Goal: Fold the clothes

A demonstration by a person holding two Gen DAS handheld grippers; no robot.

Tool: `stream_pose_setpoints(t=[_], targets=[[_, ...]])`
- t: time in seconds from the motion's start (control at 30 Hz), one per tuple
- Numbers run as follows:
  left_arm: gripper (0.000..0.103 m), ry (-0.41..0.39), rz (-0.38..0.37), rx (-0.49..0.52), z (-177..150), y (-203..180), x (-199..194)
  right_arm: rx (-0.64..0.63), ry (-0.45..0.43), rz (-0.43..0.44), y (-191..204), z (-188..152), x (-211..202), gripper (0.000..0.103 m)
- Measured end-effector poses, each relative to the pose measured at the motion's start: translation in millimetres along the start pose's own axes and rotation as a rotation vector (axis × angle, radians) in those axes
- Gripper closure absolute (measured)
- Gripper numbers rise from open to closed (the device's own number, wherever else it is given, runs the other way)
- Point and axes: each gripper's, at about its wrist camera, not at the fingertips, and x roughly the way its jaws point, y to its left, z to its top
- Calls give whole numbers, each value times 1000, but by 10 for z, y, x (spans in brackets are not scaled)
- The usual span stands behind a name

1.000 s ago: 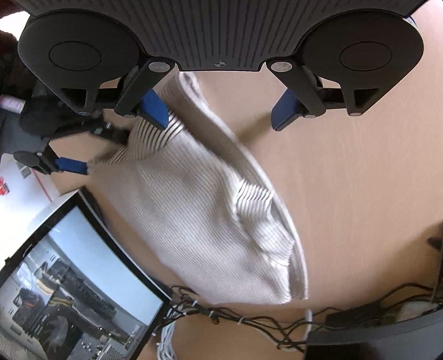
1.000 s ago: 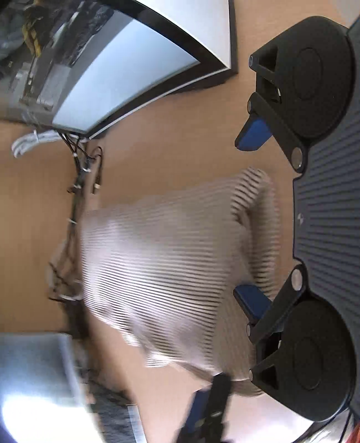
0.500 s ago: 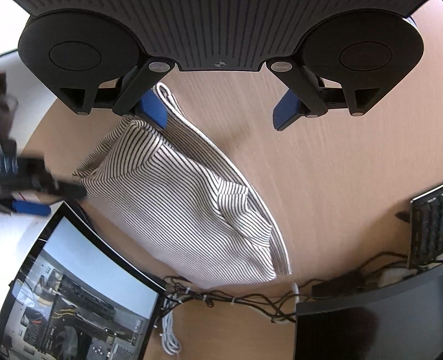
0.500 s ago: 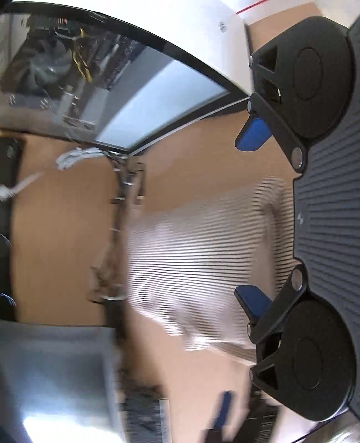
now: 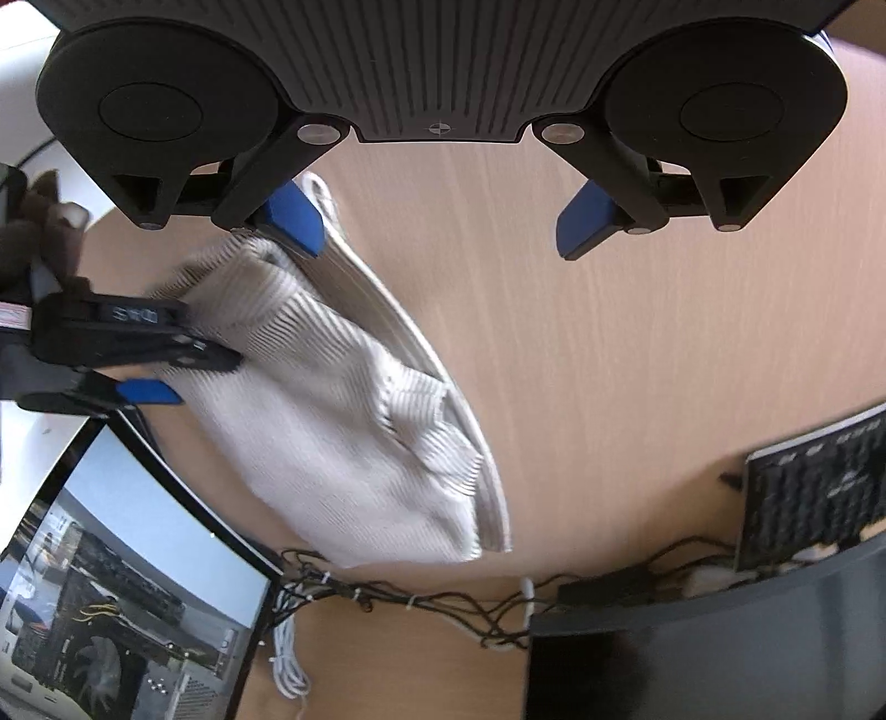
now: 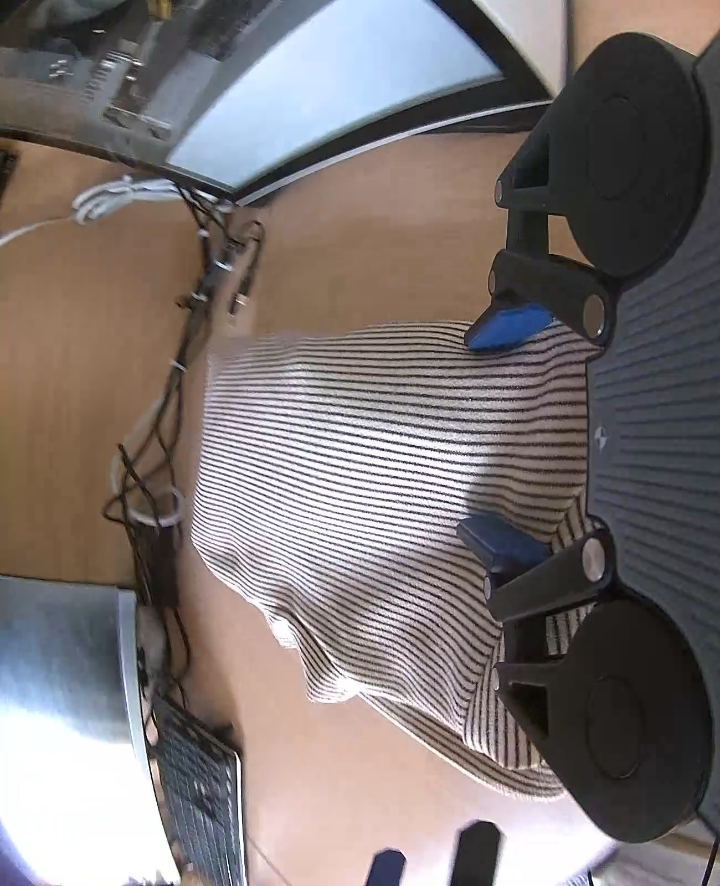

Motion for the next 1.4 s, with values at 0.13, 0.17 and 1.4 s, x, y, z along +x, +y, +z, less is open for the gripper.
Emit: stream_pose_setpoints(t=[0.13,0.17,1.4], targets=[[7,15,-9,-3,-116,-22,-90,-111,-47,79,0,-101,-392,35],[7,16,-9,3,-139,-36,-106,-150,-69,118,6,-127,-508,35],[3,-42,63,350,150,-884,452,-54,62,293,-171,84,-411,40]])
